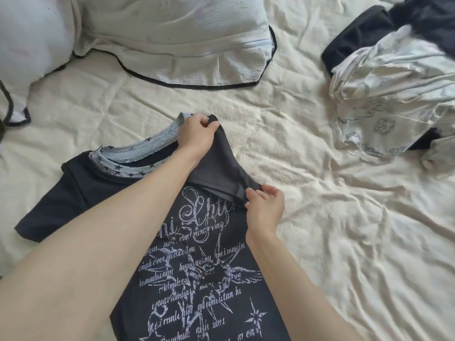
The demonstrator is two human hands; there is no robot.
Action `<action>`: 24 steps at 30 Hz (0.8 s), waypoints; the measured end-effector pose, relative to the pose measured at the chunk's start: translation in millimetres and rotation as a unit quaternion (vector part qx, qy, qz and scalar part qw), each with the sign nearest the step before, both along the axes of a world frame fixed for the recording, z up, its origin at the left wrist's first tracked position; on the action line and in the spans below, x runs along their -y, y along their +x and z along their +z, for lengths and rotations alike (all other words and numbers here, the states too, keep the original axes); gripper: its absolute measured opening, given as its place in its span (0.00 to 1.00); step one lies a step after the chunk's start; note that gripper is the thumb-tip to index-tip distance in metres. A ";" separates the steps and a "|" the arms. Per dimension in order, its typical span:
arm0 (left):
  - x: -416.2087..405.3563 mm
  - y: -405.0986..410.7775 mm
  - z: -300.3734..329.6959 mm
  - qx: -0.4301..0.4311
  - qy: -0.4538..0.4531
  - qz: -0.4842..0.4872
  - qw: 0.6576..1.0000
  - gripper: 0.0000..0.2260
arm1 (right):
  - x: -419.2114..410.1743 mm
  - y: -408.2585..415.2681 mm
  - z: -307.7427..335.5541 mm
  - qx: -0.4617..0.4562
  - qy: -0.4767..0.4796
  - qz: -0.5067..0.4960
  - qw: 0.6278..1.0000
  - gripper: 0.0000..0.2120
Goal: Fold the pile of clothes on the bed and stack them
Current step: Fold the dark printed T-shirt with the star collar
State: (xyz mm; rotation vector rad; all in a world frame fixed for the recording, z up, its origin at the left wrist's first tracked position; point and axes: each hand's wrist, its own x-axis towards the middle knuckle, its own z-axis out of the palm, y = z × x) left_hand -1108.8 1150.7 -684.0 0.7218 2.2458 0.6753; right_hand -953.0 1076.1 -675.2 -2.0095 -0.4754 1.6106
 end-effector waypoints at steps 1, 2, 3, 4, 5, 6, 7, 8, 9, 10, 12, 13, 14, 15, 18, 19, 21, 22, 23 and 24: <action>0.3 -0.2 -3.0 0.005 0.022 0.002 1.000 0.04 | 2.2 1.0 -1.0 0.007 0.009 0.004 1.000 0.11; 1.3 0.0 -5.9 0.008 0.036 0.002 0.999 0.05 | 4.4 1.4 -2.4 0.014 0.015 0.013 1.000 0.11; 2.8 0.0 -9.2 0.010 0.046 0.003 0.999 0.06 | 6.4 1.6 -3.4 0.021 0.019 0.025 0.999 0.11; 4.3 -0.2 -12.3 0.008 0.051 0.007 0.999 0.08 | 7.9 1.8 -4.3 0.028 0.023 0.039 0.999 0.11; 5.5 -0.5 -14.9 0.002 0.054 0.006 0.999 0.10 | 8.4 2.5 -5.1 0.036 0.029 0.054 0.997 0.11; 6.6 -1.0 -16.5 -0.013 0.052 -0.005 0.999 0.11 | 8.4 3.5 -6.3 0.046 0.038 0.073 0.996 0.10; 7.4 -1.8 -16.5 -0.035 0.046 -0.028 0.998 0.12 | 7.9 4.4 -6.7 0.055 0.049 0.097 0.993 0.10; 8.4 -2.2 -15.2 -0.059 0.034 -0.061 0.996 0.13 | 8.0 5.6 -6.6 0.061 0.060 0.123 0.989 0.10; 10.9 -1.5 -12.8 -0.089 0.019 -0.099 0.991 0.15 | 9.1 7.2 -5.8 0.062 0.067 0.145 0.985 0.11; 15.0 0.1 -10.2 -0.129 0.003 -0.134 0.982 0.17 | 10.7 8.9 -4.8 0.059 0.072 0.162 0.982 0.12; 29.7 5.0 -8.2 -0.252 -0.015 -0.189 0.949 0.20 | 13.9 11.4 -2.6 0.043 0.074 0.179 0.980 0.15; 39.7 9.0 -7.8 -0.305 -0.017 -0.208 0.929 0.21 | 15.1 12.4 -1.4 0.038 0.072 0.183 0.980 0.15; 49.6 12.4 -7.9 -0.333 -0.014 -0.221 0.916 0.22 | 15.9 13.2 -0.8 0.035 0.072 0.185 0.979 0.15; 58.2 13.9 -8.5 -0.342 -0.006 -0.227 0.912 0.22 | 16.8 14.3 -0.8 0.034 0.074 0.189 0.979 0.15; 68.5 6.1 -9.3 -0.331 0.024 -0.232 0.914 0.22 | 19.0 17.5 -3.7 0.030 0.093 0.197 0.976 0.15; 67.8 1.9 -8.3 -0.331 0.029 -0.235 0.914 0.22 | 19.5 18.8 -4.7 0.034 0.101 0.205 0.973 0.15; 65.3 -3.2 -5.4 -0.332 0.025 -0.251 0.909 0.23 | 19.9 20.8 -6.6 0.060 0.113 0.238 0.963 0.16; 65.3 -4.6 -4.5 -0.327 0.022 -0.257 0.909 0.24 | 20.4 20.6 -6.4 0.079 0.122 0.254 0.956 0.17; 66.5 -5.7 -4.1 -0.319 0.017 -0.261 0.911 0.25 | 21.8 19.8 -5.1 0.107 0.139 0.273 0.946 0.19; 69.5 -6.7 -3.2 -0.315 0.012 -0.261 0.913 0.26 | 23.8 19.6 -3.0 0.152 0.175 0.299 0.926 0.20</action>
